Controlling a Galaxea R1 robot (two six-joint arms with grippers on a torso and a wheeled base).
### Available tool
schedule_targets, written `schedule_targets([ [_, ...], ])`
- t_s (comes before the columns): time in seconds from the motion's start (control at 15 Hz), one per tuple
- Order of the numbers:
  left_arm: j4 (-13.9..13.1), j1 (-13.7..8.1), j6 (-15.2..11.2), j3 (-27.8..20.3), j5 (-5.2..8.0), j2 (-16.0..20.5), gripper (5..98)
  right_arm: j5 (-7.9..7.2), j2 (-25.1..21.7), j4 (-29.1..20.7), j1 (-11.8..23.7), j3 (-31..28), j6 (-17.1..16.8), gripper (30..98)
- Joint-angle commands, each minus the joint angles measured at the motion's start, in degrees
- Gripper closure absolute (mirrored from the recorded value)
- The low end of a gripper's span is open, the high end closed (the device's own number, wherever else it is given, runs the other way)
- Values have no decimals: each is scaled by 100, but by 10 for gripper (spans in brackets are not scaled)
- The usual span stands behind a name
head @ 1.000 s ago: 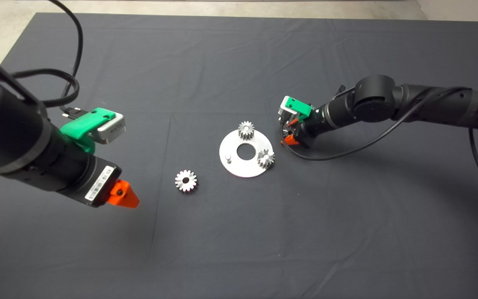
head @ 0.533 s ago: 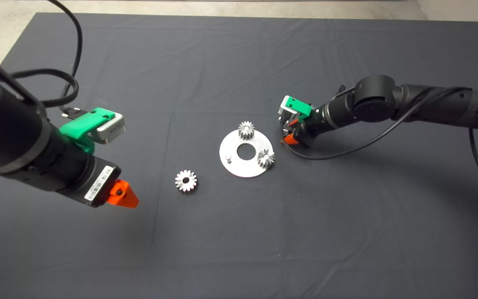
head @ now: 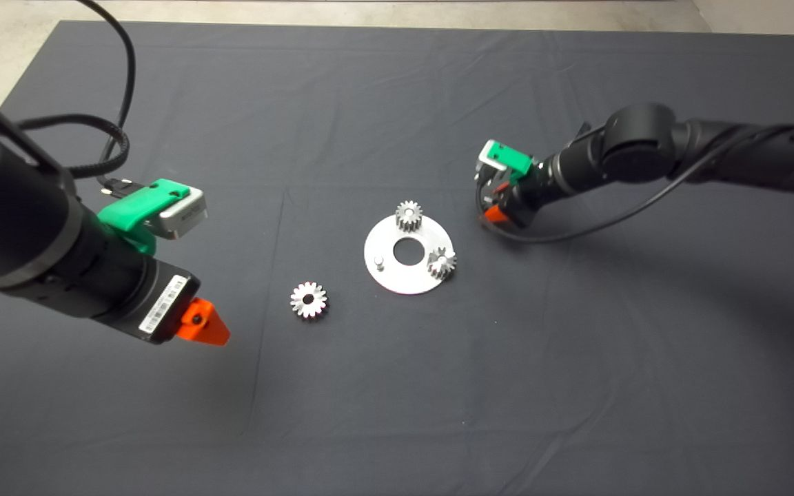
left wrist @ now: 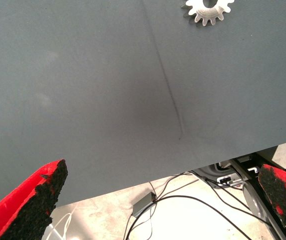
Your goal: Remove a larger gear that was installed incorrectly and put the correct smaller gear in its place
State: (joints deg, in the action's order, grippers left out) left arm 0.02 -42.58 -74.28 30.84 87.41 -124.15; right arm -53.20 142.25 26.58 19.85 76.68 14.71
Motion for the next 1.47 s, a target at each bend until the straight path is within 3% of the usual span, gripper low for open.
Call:
schedule_targets([
  [0.0,-125,-84,19,-45,84,-9,53,-296,45,-1159,1273,-408,172,865],
  [0.13,-117,-84,10,-54,84,0,53,-305,100,-1436,1399,-500,193,864],
  [0.33,-108,-84,1,-62,80,142,53,-314,201,-1436,1399,-929,622,865],
  [0.53,-117,-84,27,-101,-275,534,53,-340,455,-1419,1390,-1116,914,866],
  [0.73,-117,-75,36,-172,-321,536,53,-332,756,-1419,1364,-1148,937,866],
  [0.87,-117,-75,36,-185,-321,527,53,-332,896,-1367,1329,-1241,1163,866],
  [1.2,-118,-66,27,-238,-303,422,53,-375,949,-339,1048,-1754,1570,865],
  [1.4,-125,-66,27,-230,-286,422,53,-606,1102,-8,718,-1842,1640,866],
])
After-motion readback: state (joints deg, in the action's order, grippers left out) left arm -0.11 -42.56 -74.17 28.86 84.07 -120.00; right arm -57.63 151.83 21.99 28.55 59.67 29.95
